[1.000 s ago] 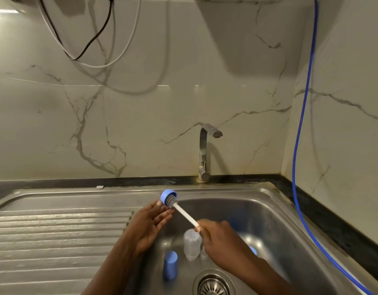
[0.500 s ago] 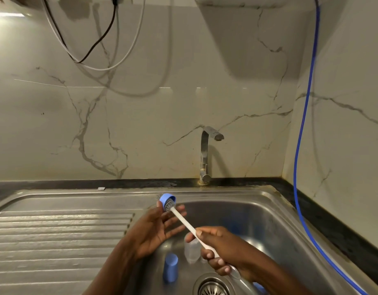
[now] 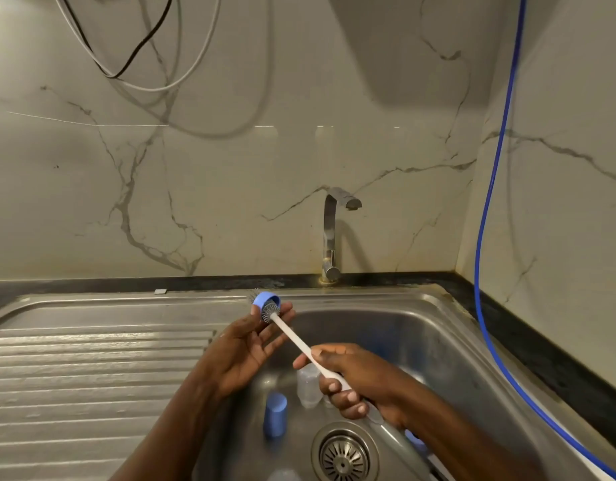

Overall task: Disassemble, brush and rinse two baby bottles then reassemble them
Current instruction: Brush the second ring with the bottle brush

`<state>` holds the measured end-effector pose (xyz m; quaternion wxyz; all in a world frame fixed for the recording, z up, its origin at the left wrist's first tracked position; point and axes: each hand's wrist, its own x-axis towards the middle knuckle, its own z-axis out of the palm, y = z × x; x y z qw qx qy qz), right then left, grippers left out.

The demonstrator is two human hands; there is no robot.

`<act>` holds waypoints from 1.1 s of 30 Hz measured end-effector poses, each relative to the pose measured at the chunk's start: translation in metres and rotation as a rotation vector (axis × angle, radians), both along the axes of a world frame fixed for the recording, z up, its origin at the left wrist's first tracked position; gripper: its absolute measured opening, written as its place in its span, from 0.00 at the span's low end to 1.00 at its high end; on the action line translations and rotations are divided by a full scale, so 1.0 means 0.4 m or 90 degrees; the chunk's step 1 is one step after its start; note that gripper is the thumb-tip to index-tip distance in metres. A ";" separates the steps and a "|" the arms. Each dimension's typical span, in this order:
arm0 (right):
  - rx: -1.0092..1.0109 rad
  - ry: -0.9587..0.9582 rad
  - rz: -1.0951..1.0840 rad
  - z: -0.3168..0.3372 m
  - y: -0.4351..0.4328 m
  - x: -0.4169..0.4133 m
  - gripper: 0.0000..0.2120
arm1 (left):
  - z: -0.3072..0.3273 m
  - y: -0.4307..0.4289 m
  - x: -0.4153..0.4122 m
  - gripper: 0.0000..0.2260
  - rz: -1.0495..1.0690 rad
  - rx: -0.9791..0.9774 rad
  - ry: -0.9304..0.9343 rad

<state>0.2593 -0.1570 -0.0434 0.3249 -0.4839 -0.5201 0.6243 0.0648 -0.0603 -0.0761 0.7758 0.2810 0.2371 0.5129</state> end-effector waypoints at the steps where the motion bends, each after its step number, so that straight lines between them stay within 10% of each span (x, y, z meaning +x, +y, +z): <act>1: -0.013 0.025 0.019 0.011 -0.003 0.004 0.14 | -0.003 0.002 -0.005 0.23 -0.015 0.011 -0.001; 12: 0.153 -0.249 -0.091 -0.019 0.006 -0.002 0.14 | -0.009 0.004 0.022 0.25 0.008 0.045 0.162; 20: 0.090 -0.181 -0.050 -0.034 0.010 0.001 0.15 | -0.009 -0.006 0.033 0.16 0.050 -0.006 0.123; 25: -0.053 0.077 0.056 0.001 0.009 0.037 0.17 | 0.006 -0.016 0.002 0.22 -0.063 0.059 0.022; 33: 0.150 -0.191 -0.059 -0.033 0.012 0.010 0.15 | 0.012 -0.010 0.013 0.31 0.027 0.027 0.077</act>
